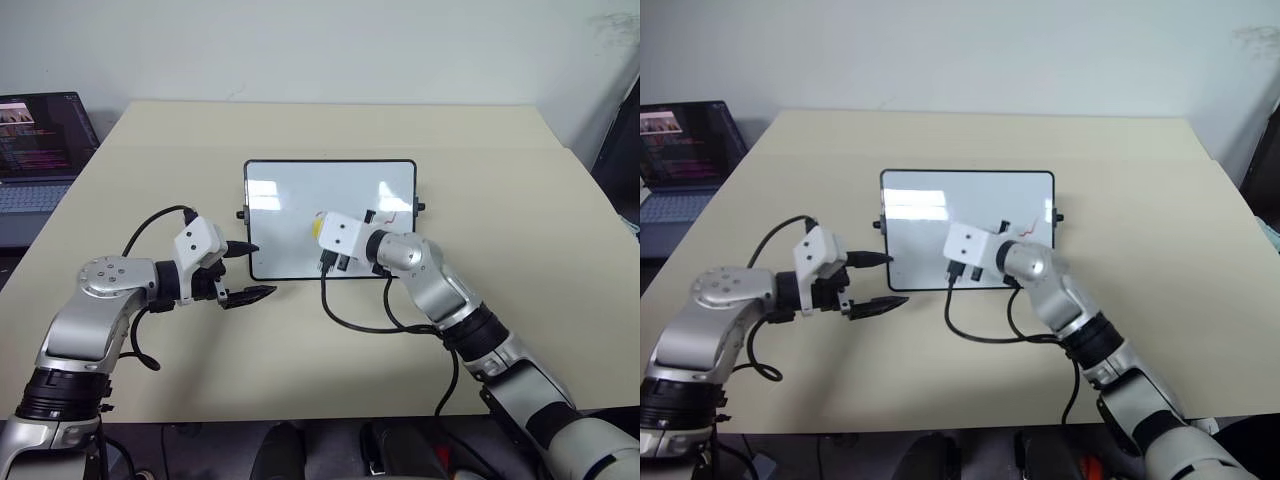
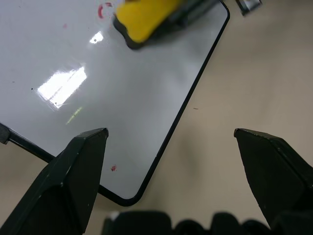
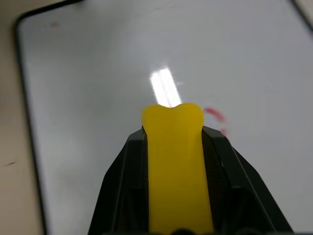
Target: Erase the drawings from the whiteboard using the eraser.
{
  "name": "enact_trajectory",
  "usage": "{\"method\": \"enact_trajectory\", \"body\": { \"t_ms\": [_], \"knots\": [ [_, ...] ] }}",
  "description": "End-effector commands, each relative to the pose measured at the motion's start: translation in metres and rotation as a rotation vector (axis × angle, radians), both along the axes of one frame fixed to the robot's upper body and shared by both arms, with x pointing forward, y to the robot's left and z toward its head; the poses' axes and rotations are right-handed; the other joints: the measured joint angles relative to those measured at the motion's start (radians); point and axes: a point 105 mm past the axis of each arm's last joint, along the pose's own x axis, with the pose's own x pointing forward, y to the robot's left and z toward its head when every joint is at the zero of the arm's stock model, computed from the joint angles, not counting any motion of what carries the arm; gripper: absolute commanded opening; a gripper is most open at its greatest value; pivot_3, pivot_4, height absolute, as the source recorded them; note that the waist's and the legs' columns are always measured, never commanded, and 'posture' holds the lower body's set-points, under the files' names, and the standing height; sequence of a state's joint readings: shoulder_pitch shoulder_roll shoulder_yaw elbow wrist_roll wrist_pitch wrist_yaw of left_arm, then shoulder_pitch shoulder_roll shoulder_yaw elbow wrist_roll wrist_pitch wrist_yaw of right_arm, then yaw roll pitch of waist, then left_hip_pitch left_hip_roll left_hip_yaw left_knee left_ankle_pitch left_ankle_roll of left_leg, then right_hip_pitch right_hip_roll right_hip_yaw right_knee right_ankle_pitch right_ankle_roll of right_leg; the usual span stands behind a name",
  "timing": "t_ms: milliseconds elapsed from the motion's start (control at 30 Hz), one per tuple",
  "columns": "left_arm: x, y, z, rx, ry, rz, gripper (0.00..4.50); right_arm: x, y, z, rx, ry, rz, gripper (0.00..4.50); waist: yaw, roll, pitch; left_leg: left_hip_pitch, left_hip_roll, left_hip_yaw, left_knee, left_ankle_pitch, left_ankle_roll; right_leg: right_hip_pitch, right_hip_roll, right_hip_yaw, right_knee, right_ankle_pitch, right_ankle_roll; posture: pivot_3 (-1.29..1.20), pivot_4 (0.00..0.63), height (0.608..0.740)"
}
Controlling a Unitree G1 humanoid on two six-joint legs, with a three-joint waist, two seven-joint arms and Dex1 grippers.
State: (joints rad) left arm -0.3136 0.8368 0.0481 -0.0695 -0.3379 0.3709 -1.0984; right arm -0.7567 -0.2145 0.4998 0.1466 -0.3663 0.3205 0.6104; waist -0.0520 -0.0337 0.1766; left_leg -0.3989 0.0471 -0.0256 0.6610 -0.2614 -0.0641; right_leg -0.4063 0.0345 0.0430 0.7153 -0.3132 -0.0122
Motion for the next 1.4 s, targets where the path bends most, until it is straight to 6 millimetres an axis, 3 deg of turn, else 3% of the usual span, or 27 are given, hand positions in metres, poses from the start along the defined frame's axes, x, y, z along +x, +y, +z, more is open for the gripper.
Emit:
{"method": "enact_trajectory", "body": {
  "t_ms": [33, 100, 200, 500, 667, 733, 1000, 1100, 1300, 1400],
  "knots": [
    [-0.001, 0.000, 0.015, 0.000, -0.054, -0.004, 4.50, 0.012, -0.001, 0.026, 0.069, -0.124, -0.060, 1.12, 0.000, 0.000, 0.000, 0.000, 0.000, 0.000, 0.000, 0.000, 0.000, 0.000, 0.000, 0.000, 0.001, 0.000, 0.000, 0.00, 0.150, 0.740],
    [-0.001, 0.000, 0.015, -0.001, -0.053, -0.005, 4.50, 0.017, -0.001, 0.041, 0.120, -0.185, -0.086, 1.11, -0.002, 0.000, 0.000, 0.001, 0.000, 0.000, 0.000, 0.000, 0.000, 0.000, 0.000, -0.001, 0.002, 0.000, 0.000, 0.00, 0.150, 0.740],
    [-0.001, -0.001, 0.015, -0.001, -0.054, -0.006, 4.50, 0.020, 0.002, 0.047, 0.140, -0.209, -0.088, 1.11, -0.002, 0.000, 0.000, 0.001, 0.000, 0.000, 0.000, 0.000, 0.000, 0.000, 0.000, -0.001, 0.002, 0.000, 0.000, 0.00, 0.150, 0.740],
    [-0.001, -0.001, 0.015, -0.001, -0.055, -0.006, 4.50, 0.006, 0.000, -0.002, -0.012, 0.014, -0.012, 1.11, -0.001, 0.000, 0.000, 0.000, 0.000, 0.000, 0.000, 0.000, 0.000, 0.000, 0.000, 0.000, -0.001, 0.000, 0.000, 0.00, 0.150, 0.740],
    [-0.001, -0.002, 0.015, 0.000, -0.054, -0.010, 4.50, 0.027, -0.010, 0.030, 0.085, -0.152, -0.130, 1.11, -0.002, 0.000, 0.000, 0.001, 0.000, 0.000, 0.001, 0.000, 0.000, 0.000, 0.000, -0.001, 0.002, 0.000, 0.000, 0.00, 0.150, 0.740],
    [0.000, -0.003, 0.015, -0.001, -0.054, -0.013, 4.50, 0.030, -0.013, 0.033, 0.091, -0.158, -0.141, 1.11, -0.002, 0.000, 0.000, 0.001, 0.000, 0.000, 0.001, 0.000, 0.000, 0.000, 0.000, -0.001, 0.002, 0.000, 0.000, 0.00, 0.150, 0.740],
    [0.000, -0.003, 0.015, -0.002, -0.055, -0.016, 4.50, 0.016, -0.018, -0.006, -0.023, 0.032, -0.085, 1.11, 0.001, 0.000, 0.000, 0.001, 0.000, 0.000, 0.001, 0.000, 0.000, 0.001, 0.000, 0.000, 0.002, 0.000, 0.000, 0.00, 0.150, 0.740],
    [0.000, -0.003, 0.015, -0.002, -0.055, -0.015, 4.50, 0.011, -0.019, -0.012, -0.038, 0.076, -0.069, 1.11, 0.001, 0.000, 0.000, 0.002, 0.000, 0.000, 0.001, 0.000, 0.000, 0.001, 0.000, 0.000, 0.002, 0.000, 0.000, 0.00, 0.150, 0.740],
    [0.000, -0.003, 0.015, -0.004, -0.054, -0.017, 4.50, 0.030, -0.020, 0.029, 0.089, -0.104, -0.153, 1.11, -0.001, 0.000, 0.000, 0.002, 0.000, 0.000, 0.001, 0.000, 0.000, 0.001, 0.000, -0.001, 0.003, 0.000, 0.000, 0.00, 0.150, 0.740],
    [0.000, -0.004, 0.015, -0.005, -0.053, -0.018, 4.50, 0.032, -0.020, 0.032, 0.098, -0.121, -0.157, 1.11, -0.001, 0.000, 0.000, 0.002, 0.000, 0.000, 0.001, 0.000, 0.000, 0.001, 0.000, -0.001, 0.003, 0.000, 0.000, 0.00, 0.150, 0.740]
  ]
}}
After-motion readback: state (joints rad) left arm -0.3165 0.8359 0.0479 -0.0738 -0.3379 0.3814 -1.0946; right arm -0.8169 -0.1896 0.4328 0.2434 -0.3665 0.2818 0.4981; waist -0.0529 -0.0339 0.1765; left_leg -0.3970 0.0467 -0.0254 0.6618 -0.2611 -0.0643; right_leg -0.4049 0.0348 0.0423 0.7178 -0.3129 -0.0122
